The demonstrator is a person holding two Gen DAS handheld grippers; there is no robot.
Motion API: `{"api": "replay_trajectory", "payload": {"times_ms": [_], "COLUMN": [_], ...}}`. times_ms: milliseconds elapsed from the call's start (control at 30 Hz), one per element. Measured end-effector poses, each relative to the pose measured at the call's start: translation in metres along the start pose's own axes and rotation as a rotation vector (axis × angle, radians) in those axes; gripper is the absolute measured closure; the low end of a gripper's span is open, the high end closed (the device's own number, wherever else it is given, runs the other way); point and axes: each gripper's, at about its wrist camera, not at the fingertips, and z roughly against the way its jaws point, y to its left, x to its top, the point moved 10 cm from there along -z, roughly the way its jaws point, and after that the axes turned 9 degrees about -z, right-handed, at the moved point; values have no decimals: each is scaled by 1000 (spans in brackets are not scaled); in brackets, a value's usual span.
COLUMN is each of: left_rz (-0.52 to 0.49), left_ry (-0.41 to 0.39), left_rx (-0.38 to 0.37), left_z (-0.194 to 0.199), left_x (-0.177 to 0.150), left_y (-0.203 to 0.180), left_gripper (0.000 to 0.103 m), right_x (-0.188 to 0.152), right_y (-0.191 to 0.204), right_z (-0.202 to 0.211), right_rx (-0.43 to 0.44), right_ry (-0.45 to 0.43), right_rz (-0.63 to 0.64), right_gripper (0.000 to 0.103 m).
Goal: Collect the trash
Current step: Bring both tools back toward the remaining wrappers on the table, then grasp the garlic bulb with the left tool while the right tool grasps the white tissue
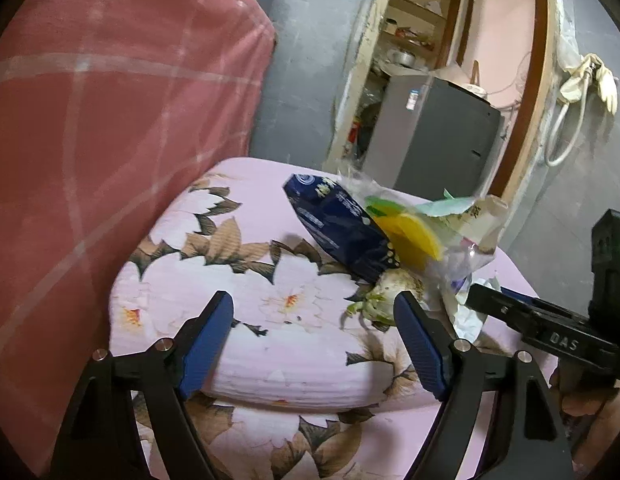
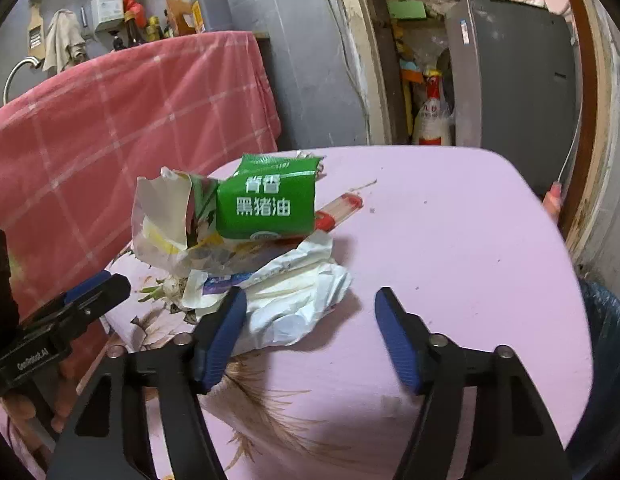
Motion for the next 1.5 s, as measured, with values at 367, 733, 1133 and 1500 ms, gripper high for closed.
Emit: {"api": "replay_trajectory", "payload": {"times_ms": [367,733,1133,1500], "left_rz": [-63,-103,-115,-187], "left_ry": [40,99,113,160], "left_rx": [-71,-49,-43,-27], "left_z": [-10,-32,-40,-43], "left_x": [-1,4,9,5], "left_y": [-27,-47,-50,-59], "left_gripper": [38,50,56,55], "right_x": [1,10,6,2], "right_y": [-6,-46,-52,-44], "right_z": [14,39,36,26], "right_rx": [-38,-103,-43,-18], "right_ry": [-36,-70,-57,-27], "right_rz": [38,6,-47,-60], "right_gripper": [82,84,79,63]}}
